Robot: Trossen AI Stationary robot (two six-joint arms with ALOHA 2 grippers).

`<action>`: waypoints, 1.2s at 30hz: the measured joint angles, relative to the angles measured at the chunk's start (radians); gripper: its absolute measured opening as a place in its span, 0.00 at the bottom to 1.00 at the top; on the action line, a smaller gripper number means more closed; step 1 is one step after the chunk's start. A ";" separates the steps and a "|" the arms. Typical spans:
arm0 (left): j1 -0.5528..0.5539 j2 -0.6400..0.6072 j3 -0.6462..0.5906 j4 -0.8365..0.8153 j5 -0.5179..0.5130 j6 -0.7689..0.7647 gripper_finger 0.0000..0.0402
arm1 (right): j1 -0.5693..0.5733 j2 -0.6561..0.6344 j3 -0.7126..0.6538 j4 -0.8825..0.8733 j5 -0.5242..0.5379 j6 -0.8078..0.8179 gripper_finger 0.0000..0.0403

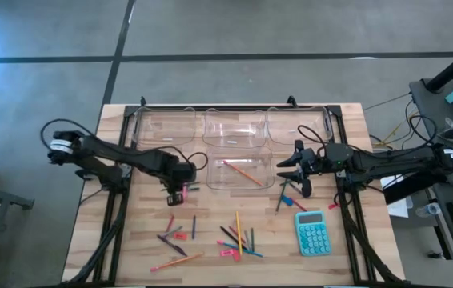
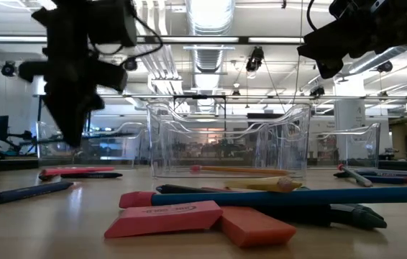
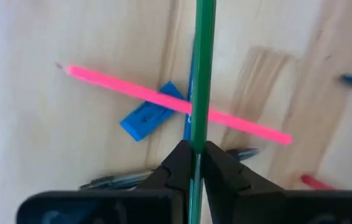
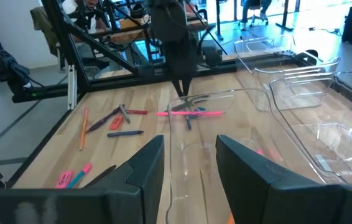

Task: Sort crayons/erasers/pens/pencils in bins
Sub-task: Put the left green pencil into the bottom transparent bin

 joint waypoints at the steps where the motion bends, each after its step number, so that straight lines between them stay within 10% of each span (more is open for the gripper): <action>1: 0.000 -0.012 0.024 -0.007 -0.005 -0.003 0.03 | 0.000 0.000 0.000 0.000 0.000 0.004 0.34; 14: 0.013 0.048 0.505 -0.174 -0.235 0.228 0.03 | 0.000 0.000 0.000 0.007 0.000 0.003 0.34; 36: 0.064 0.529 0.768 0.051 -0.073 0.420 0.03 | 0.039 -0.038 0.001 0.015 -0.010 -0.021 0.34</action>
